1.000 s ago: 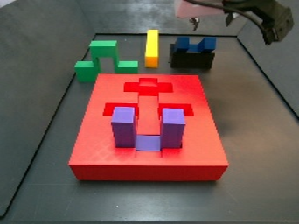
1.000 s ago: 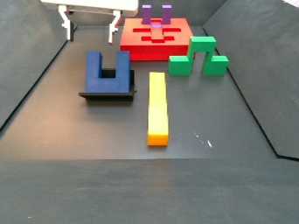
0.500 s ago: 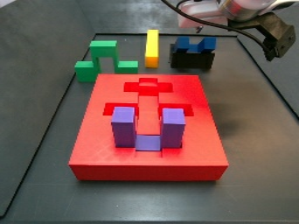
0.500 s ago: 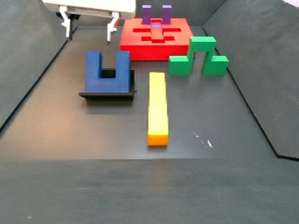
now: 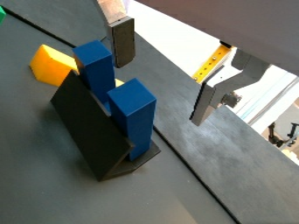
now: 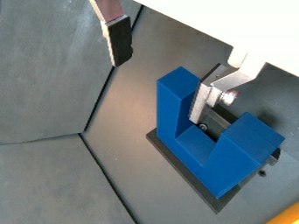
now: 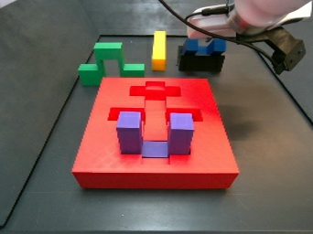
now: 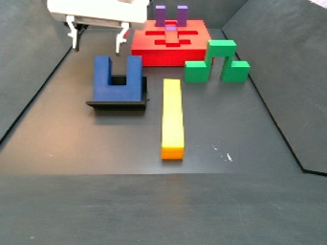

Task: Pick up the blue object. Move up. Place the blue object on the fixture. Regrasp the blue object. Move to above the board. Insert the blue object.
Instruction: Regrasp the blue object.

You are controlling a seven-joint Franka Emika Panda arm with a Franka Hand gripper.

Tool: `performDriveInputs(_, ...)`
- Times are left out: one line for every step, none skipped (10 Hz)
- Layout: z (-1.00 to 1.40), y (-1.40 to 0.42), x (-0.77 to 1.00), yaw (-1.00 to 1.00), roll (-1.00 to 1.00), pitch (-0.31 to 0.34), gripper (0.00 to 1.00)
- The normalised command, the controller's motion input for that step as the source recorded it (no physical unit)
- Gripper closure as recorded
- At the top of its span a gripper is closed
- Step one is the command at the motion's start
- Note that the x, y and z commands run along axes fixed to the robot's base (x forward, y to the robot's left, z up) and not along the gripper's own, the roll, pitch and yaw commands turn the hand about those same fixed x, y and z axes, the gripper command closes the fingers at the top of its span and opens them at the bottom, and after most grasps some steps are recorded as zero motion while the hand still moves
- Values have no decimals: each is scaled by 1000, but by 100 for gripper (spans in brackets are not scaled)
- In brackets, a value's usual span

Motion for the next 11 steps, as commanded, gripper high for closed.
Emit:
performDriveInputs(-289,0,126,20,249,51,0)
performDriveInputs(-349,0,157,63,297,77,0)
performDriveInputs(-397,0,203,109,317,71,0)
performDriveInputs(-386,0,203,126,263,69,0)
performDriveInputs(-320,0,166,117,160,40,0)
performDriveInputs(-300,0,129,109,160,23,0)
performDriveInputs(-89,0,43,49,146,51,0)
performDriveInputs(0,0,0,0,49,0,0)
performDriveInputs(0,0,0,0,37,0,0)
performDriveInputs(-6,0,0,0,63,0,0)
performDriveInputs(0,74,0,0,0,0,0)
